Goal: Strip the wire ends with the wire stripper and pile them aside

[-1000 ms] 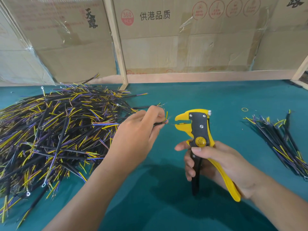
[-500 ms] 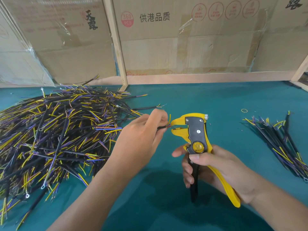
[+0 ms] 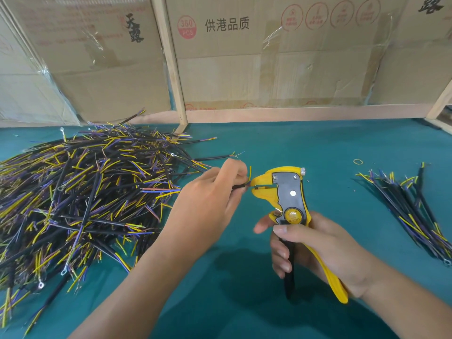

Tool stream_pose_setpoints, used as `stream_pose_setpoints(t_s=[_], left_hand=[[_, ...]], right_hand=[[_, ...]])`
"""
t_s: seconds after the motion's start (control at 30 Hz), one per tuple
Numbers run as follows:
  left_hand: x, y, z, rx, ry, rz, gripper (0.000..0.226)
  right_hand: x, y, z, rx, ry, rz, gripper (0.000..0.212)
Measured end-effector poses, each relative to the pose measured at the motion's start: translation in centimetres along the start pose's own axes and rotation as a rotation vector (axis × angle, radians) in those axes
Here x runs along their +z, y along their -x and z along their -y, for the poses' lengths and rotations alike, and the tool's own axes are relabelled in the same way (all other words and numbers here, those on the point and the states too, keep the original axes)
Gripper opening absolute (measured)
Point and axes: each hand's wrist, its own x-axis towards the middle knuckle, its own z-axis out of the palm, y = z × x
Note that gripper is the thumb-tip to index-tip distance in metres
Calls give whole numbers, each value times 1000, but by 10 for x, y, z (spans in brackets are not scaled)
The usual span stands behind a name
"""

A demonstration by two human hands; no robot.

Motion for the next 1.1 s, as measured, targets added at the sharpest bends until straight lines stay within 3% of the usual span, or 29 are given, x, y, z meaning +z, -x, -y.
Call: stream_pose_setpoints(t_s=[0.4,0.7,0.87,1.1], left_hand=[[1,1,-1,-30,56,50,33],[2,-1,10,-74,124,-18,33],[-3,-4,15,-135,334,-63,21],[-6,-6,15,-172,687,6,10]], right_hand=[[6,1,7,14,-9,-113,39],[2,-1,13,-89,-90,-133,31],[-5,-3,16,-52,-184,-178,41],[-5,0,12,-28,-167,-4,51]])
